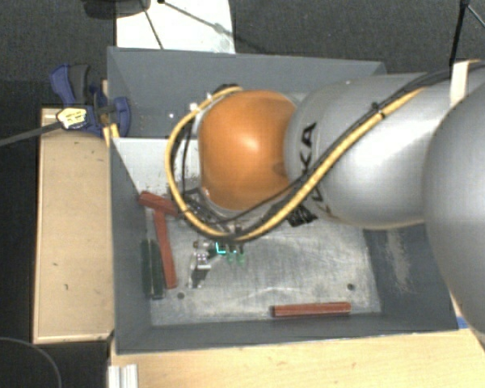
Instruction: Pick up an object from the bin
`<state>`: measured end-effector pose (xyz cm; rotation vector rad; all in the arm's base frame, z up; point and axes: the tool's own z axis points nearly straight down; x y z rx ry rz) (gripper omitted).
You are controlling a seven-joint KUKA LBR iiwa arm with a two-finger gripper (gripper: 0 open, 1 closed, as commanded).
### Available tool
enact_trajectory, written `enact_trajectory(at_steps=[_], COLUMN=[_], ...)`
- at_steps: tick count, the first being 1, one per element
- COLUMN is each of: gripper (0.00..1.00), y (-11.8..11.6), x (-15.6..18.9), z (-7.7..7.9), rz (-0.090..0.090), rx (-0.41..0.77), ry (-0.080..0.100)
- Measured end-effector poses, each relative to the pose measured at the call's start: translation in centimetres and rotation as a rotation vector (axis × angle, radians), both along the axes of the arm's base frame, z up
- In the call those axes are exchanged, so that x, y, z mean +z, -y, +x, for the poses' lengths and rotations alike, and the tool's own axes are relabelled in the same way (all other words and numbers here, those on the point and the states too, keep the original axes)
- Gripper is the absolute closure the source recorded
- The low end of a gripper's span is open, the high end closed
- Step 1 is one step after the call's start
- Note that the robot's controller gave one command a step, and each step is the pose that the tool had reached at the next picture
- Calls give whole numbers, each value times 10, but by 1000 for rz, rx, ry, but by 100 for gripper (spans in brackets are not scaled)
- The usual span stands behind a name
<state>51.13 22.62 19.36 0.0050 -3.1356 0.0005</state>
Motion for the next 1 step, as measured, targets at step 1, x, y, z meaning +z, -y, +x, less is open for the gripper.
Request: enact_trajectory(at_steps=[1], gripper=[0], y=[1], x=[4], z=[2], rz=[2], rx=[-5], ry=[8])
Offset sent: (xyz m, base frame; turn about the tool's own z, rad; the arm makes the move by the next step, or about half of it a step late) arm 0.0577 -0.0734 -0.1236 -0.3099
